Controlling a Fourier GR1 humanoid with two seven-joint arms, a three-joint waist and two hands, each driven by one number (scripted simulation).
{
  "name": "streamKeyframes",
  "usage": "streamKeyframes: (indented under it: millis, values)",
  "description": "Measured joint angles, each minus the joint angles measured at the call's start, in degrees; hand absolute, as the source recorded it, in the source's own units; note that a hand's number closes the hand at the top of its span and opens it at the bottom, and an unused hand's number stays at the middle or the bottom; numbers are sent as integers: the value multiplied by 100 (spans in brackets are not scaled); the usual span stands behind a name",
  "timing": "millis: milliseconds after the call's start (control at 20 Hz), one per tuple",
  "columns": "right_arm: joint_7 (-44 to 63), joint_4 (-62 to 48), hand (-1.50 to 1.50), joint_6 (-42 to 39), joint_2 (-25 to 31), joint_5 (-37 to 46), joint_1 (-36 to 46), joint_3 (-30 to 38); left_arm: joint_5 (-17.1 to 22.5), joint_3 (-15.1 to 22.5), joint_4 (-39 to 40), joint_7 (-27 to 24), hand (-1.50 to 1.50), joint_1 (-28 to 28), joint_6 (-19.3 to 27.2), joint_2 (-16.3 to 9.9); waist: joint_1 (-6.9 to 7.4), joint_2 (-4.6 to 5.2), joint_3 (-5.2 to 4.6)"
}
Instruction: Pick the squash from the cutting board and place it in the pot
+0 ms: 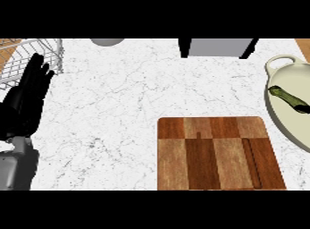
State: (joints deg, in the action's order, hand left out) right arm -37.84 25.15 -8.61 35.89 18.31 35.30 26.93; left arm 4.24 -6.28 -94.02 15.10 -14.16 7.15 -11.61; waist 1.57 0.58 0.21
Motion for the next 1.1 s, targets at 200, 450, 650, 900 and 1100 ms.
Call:
streamKeyframes:
  millis: [200,450,650,900,1100]
  values:
    - [-171,-494,-150,-584,386,-429,139,431,-14,6,-45,-13,0,41,3,17,7,9,1]
    - [-273,-984,-150,-1365,1124,-714,86,752,-81,90,-122,-43,0,124,45,108,11,18,5]
    - [-263,-1222,-150,-1632,1512,-801,-64,857,-39,49,-69,-140,0,167,-11,106,25,34,10]
    - [-232,-1313,-150,-1895,1880,-874,-303,914,-43,15,21,-226,0,157,-29,103,18,42,20]
    - [-237,-1300,-150,-1982,2044,-889,-470,906,-25,-3,-34,-161,0,127,-28,85,27,43,30]
